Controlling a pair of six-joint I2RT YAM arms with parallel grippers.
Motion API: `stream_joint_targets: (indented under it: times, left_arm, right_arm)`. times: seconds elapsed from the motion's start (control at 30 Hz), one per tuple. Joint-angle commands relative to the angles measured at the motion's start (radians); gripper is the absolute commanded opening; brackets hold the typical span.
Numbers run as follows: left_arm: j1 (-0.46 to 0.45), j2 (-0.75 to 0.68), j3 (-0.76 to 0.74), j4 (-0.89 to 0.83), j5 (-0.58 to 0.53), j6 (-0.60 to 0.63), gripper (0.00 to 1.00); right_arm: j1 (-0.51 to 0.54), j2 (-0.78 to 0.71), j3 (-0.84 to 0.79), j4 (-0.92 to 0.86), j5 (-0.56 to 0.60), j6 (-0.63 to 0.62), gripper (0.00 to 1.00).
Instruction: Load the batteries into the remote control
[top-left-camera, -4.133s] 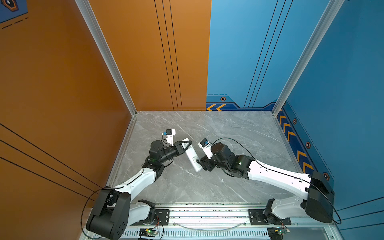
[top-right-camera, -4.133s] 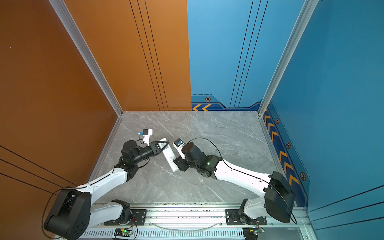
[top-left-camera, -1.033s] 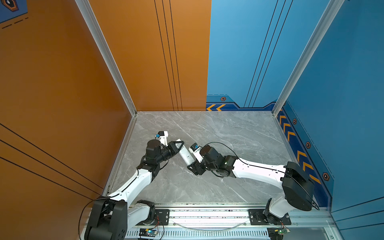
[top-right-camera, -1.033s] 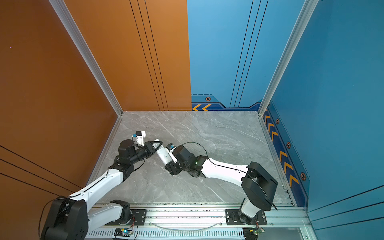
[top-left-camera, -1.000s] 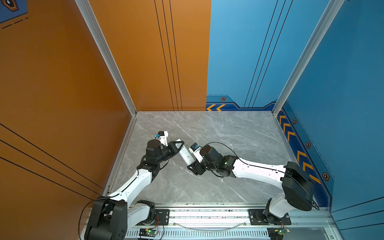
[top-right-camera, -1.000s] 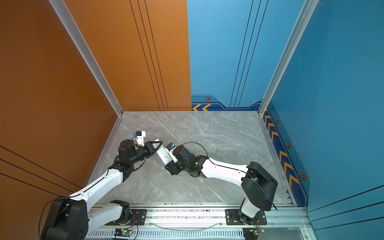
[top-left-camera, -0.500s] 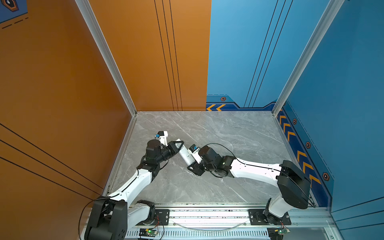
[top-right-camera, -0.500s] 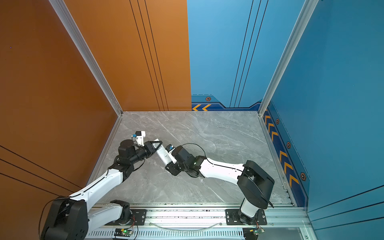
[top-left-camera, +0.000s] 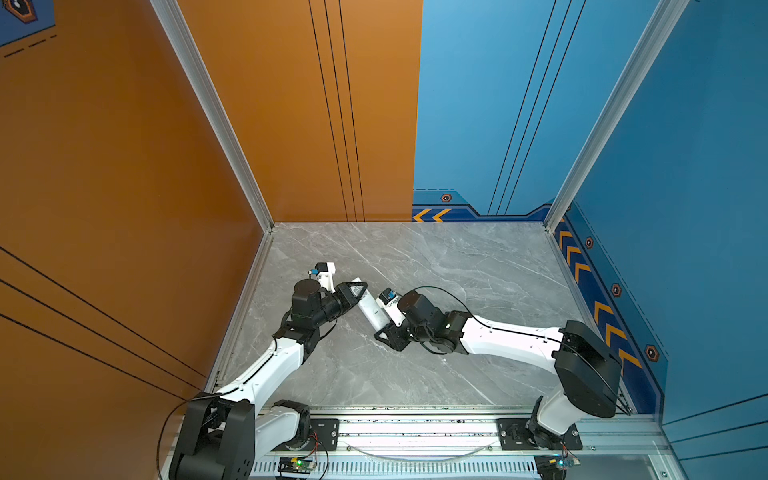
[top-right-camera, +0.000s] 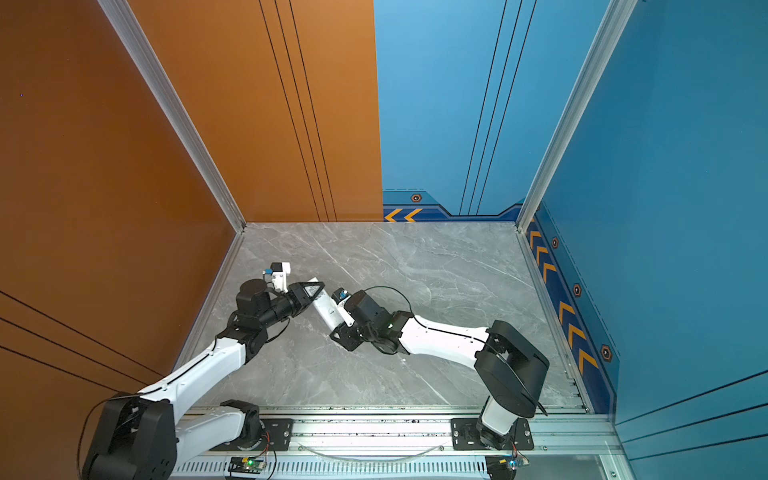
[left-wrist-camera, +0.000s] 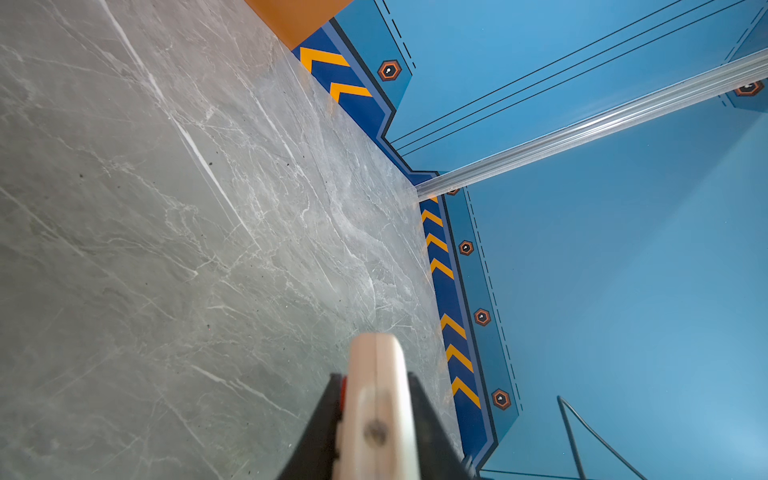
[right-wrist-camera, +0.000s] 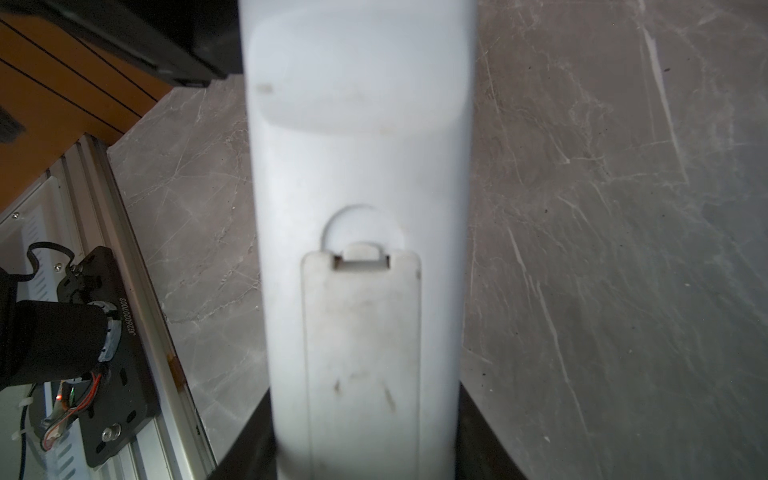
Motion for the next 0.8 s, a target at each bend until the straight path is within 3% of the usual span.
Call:
stream_joint_targets:
  times: [0.0, 0.2, 0.33, 0.47, 0.77]
  left_arm:
    - [0.016, -0.019, 0.005, 0.007, 0.024, 0.01, 0.46]
    - [0.032, -0.029, 0.017, 0.007, 0.05, 0.013, 0.8]
    - [0.035, -0.039, 0.022, 0.007, 0.083, 0.028, 0.91]
    - [0.04, -0.064, 0.035, 0.007, 0.138, 0.056, 0.92]
    - [0.052, -0.132, 0.083, 0.007, 0.269, 0.102, 0.91]
  right_arm:
    - [-0.034, -0.046, -0.033, 0.036, -0.018, 0.037, 0.1]
    - [-0.087, -0.087, -0.098, 0.097, -0.075, 0.082, 0.08]
    - [-0.112, -0.106, -0.109, 0.094, -0.1, 0.079, 0.07]
    - [-0.145, -0.135, -0.119, 0.097, -0.153, 0.055, 0.07]
    - [-0.262, -0.239, -0.157, 0.164, -0.402, 0.042, 0.07]
